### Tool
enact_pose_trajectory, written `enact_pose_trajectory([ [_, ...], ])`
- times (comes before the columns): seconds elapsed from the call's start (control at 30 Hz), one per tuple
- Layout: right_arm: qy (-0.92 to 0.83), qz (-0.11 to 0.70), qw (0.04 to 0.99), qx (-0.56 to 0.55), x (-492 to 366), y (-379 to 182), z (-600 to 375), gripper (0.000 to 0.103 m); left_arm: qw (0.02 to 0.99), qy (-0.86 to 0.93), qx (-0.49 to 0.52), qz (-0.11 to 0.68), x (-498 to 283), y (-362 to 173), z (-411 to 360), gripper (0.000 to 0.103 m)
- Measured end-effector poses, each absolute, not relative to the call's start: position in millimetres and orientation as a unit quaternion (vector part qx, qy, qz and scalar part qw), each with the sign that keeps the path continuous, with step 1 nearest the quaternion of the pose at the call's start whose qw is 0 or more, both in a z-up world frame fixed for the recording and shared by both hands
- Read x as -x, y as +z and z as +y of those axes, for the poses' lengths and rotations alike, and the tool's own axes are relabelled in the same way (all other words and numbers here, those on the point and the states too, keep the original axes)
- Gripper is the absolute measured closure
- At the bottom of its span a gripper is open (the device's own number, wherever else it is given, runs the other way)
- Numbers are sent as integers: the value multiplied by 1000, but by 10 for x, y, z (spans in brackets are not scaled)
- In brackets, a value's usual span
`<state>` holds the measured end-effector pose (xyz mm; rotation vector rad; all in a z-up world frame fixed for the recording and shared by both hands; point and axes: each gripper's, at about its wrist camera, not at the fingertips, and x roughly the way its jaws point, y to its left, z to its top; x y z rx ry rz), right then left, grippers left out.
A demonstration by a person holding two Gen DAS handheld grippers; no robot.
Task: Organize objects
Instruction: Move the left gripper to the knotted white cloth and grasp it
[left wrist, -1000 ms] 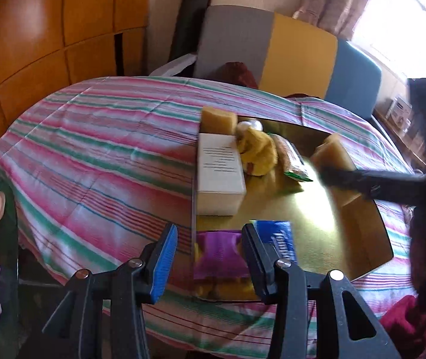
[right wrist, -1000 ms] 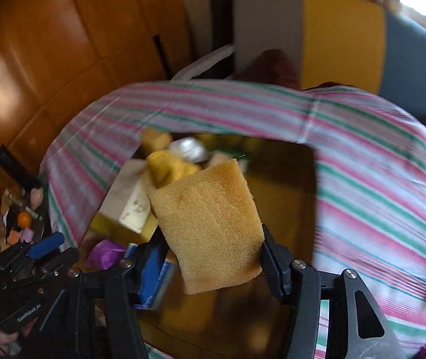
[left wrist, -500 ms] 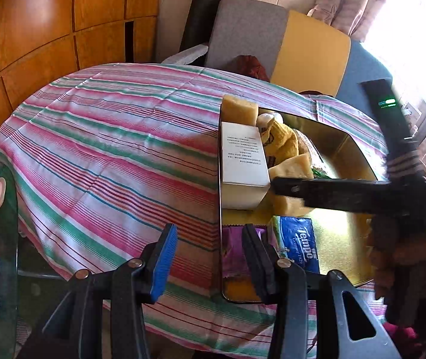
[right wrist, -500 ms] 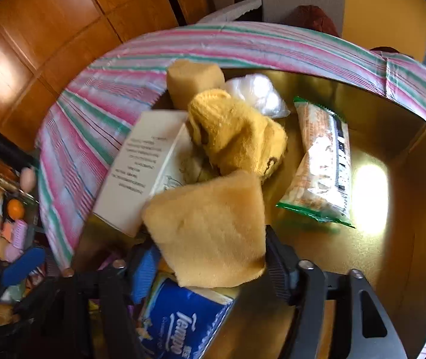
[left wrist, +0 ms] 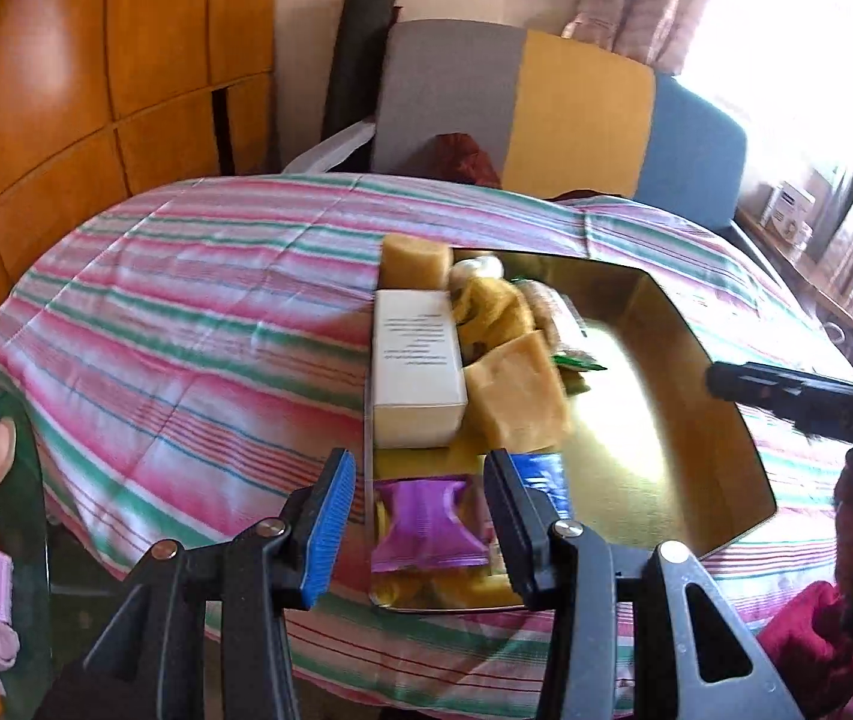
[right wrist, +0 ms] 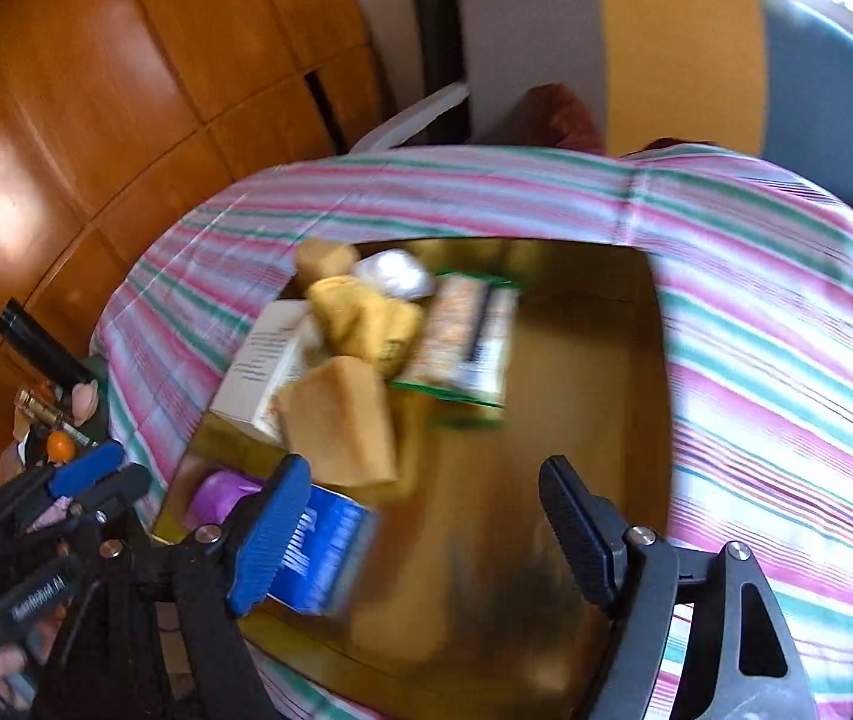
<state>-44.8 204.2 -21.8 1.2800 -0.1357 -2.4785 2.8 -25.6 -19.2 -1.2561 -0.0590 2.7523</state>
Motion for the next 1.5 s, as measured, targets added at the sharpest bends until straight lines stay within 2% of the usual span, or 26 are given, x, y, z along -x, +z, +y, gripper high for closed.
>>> enact_pose_trajectory([
  [0.4, -906, -111, 12, -408, 113, 60, 3728, 23, 130, 905, 405, 28, -49, -31, 385, 58],
  [0.57, -913, -140, -65, -379, -90, 191, 4434, 18, 160, 901, 399, 53, -28, 28, 727, 58],
  [0.77, -899, -223, -142, -348, -348, 41, 5250, 18, 209, 891, 395, 85, -22, 94, 1233, 58],
  [0.9, -881, -314, -147, -321, -481, -100, 5565, 18, 233, 883, 395, 102, -37, 100, 1563, 58],
  [1.2, -885, -350, -147, -271, -608, -83, 5622, 17, 285, 852, 424, 115, 59, -63, 2240, 58],
  [1.5, -851, -451, -173, -205, -915, -175, 5914, 15, 334, 812, 463, 121, 82, -335, 2835, 59],
])
